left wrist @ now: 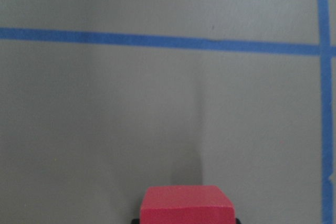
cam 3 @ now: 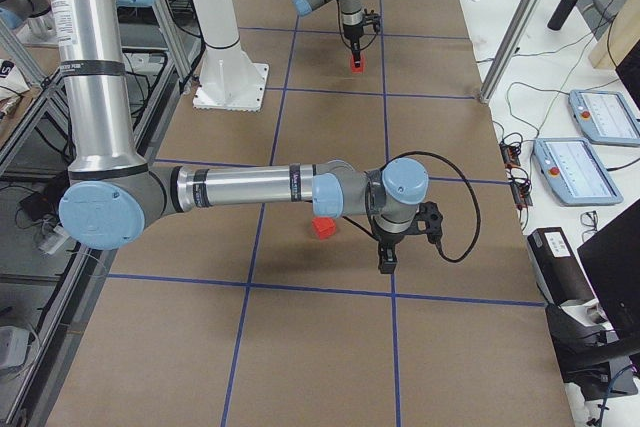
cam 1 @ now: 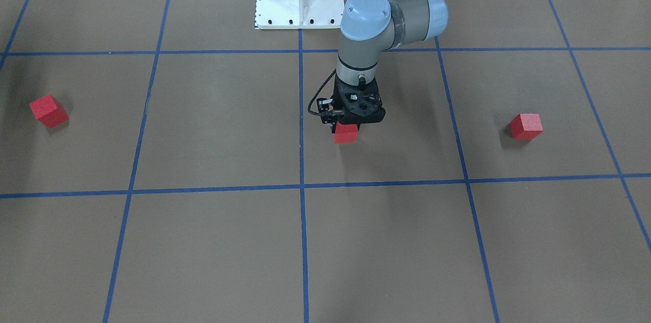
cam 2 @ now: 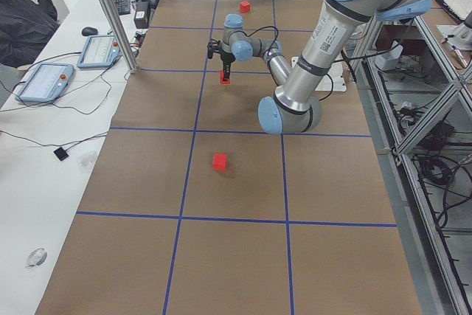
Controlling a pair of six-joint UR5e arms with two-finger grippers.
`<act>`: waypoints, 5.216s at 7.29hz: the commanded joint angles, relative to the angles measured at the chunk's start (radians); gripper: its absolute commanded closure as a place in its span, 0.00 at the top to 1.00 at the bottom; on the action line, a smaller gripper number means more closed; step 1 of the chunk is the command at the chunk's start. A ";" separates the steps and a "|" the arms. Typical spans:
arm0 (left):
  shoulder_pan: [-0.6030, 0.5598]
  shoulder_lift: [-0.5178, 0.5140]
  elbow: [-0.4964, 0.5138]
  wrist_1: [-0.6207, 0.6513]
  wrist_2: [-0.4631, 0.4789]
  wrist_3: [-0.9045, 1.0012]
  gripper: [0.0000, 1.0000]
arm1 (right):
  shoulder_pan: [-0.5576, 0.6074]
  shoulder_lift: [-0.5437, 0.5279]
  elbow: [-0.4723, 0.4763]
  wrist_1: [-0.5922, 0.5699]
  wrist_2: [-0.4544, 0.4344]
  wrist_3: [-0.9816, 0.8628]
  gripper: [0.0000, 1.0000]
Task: Form red blocks into L shape at center
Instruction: 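Carry the red cube farther from the robot and set it down, then open the left gripper and lift away while the right gripper reaches the far cube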
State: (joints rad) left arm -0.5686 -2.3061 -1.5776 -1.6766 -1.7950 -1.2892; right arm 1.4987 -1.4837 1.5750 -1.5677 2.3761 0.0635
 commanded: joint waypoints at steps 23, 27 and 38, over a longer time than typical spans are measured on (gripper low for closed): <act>-0.156 -0.302 0.354 -0.014 -0.132 0.076 0.99 | -0.023 0.007 0.081 0.002 0.014 0.024 0.99; -0.220 -0.292 0.311 -0.002 -0.159 0.077 0.99 | -0.239 -0.088 0.315 0.040 0.009 0.133 0.99; -0.215 -0.256 0.314 -0.012 -0.155 0.079 0.99 | -0.486 -0.302 0.158 0.572 -0.110 0.140 0.99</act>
State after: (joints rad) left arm -0.7861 -2.5748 -1.2627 -1.6876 -1.9491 -1.2103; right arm 1.0228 -1.7864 1.7383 -0.9951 2.2654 0.2004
